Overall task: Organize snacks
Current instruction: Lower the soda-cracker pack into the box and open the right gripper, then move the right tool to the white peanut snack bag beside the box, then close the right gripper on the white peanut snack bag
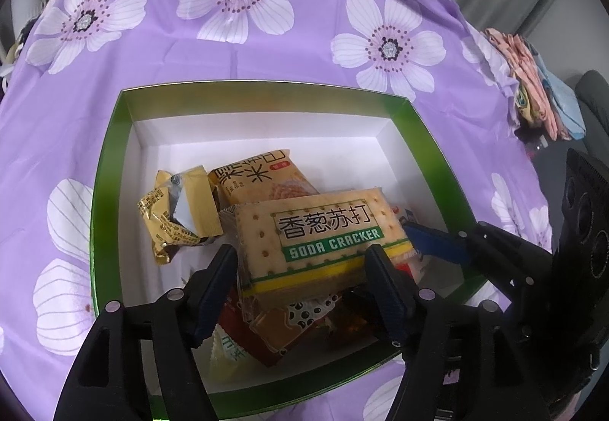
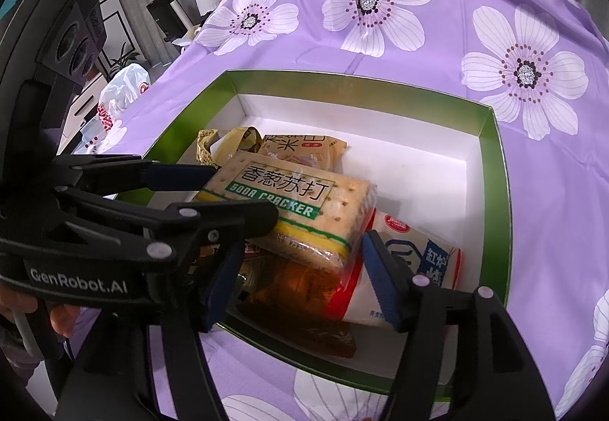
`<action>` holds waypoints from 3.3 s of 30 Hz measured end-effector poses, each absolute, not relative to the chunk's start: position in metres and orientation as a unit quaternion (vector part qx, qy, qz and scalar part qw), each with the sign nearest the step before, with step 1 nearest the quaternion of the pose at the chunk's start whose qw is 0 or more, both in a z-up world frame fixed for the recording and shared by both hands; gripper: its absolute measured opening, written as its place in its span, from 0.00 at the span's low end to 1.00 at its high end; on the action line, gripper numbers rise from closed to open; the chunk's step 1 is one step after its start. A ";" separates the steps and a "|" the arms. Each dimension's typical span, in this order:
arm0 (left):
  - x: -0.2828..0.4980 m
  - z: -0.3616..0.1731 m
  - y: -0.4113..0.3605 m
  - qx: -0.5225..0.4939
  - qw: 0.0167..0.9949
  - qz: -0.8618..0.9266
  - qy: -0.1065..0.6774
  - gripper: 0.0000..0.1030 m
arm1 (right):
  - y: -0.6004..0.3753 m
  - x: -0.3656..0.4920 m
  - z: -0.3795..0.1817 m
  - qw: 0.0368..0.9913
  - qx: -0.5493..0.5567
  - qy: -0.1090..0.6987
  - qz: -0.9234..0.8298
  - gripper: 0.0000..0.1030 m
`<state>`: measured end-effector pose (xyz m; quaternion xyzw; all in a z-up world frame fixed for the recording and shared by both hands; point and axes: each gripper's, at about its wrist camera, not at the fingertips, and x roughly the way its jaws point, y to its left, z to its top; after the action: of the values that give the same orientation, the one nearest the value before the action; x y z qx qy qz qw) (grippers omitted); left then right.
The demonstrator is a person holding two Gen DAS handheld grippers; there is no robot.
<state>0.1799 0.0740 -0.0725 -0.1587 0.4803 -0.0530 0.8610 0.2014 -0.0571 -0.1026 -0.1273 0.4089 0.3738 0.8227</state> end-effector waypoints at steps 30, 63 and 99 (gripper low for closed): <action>0.164 -0.034 0.059 -0.145 0.885 -0.042 0.441 0.91 | -0.081 0.187 -0.075 0.852 -0.103 0.380 0.345 0.85; 0.028 0.036 0.028 -0.098 0.936 -0.039 0.335 0.91 | -0.129 0.054 -0.037 0.866 -0.052 0.311 0.387 0.89; 0.022 -0.083 0.151 -0.208 0.885 0.007 0.415 0.87 | 0.019 0.067 -0.150 0.759 -0.048 0.428 0.488 0.77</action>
<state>0.0220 0.1513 -0.0833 -0.2082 0.4154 0.0067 0.8854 0.0668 0.0189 -0.1502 -0.0477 0.4283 0.4884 0.7588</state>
